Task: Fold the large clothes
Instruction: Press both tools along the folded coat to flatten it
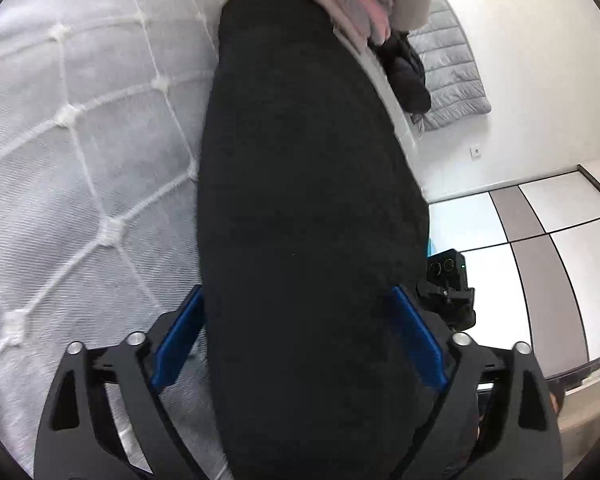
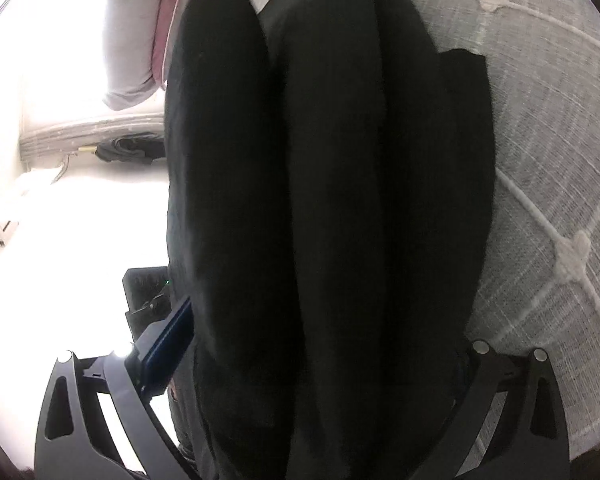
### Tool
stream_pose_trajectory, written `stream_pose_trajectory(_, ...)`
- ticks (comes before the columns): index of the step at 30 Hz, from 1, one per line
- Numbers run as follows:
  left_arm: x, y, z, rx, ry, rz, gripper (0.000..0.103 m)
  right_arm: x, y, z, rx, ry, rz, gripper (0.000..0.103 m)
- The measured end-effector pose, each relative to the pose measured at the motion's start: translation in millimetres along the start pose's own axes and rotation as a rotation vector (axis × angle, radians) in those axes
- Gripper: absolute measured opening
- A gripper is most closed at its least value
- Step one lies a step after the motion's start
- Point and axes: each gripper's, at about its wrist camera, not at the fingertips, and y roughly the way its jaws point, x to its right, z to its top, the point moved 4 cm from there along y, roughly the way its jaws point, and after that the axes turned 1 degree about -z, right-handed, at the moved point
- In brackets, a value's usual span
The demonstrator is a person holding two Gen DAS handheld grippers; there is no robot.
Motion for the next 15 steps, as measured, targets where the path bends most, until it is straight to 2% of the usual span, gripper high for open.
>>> stream_pose_trajectory(2,4.2,10.2,7.9,-0.007,-0.017,-0.014,0.09,-4.0,0.7,-1.5,-0.007,-0.053,-0.009,0.097)
stream_pose_trajectory(4,11.7,8.2,8.2,0.027,0.004,-0.012,0.089,-16.2,3.7,-4.9,0.015,-0.126,-0.029,0.094)
stream_pose_trajectory(5,20.5,3.7,6.8,0.052,0.04,-0.01,0.087,-26.1,4.4,-7.5,0.034,-0.176,-0.029,0.093)
stream_pose_trajectory(7,41.0,-11.1,5.3,0.123,0.136,0.005,0.073,-47.7,3.3,-14.2,0.071,-0.268,0.026,0.092)
stream_pose_trajectory(9,63.0,-32.0,5.5,0.201,0.255,0.02,0.072,-68.1,8.2,-16.2,0.082,-0.342,0.101,0.092)
stream_pose_trajectory(11,66.2,-40.6,9.9,0.205,0.278,0.057,0.072,-64.1,22.4,-14.7,0.061,-0.323,0.112,0.092)
stream_pose_trajectory(12,61.7,-36.9,14.5,0.179,0.266,0.087,0.074,-49.2,35.9,-10.9,0.032,-0.259,0.067,0.092)
stream_pose_trajectory(13,53.0,-30.6,15.7,0.139,0.239,0.121,0.076,-29.4,48.3,-6.2,0.004,-0.19,-0.017,0.091)
stream_pose_trajectory(14,39.6,-21.0,18.7,0.097,0.187,0.177,0.077,-21.3,52.0,-3.5,-0.006,-0.153,-0.023,0.091)
stream_pose_trajectory(15,26.2,-16.9,20.7,0.088,0.136,0.217,0.079,-20.6,47.2,1.2,0.018,-0.12,0.005,0.091)
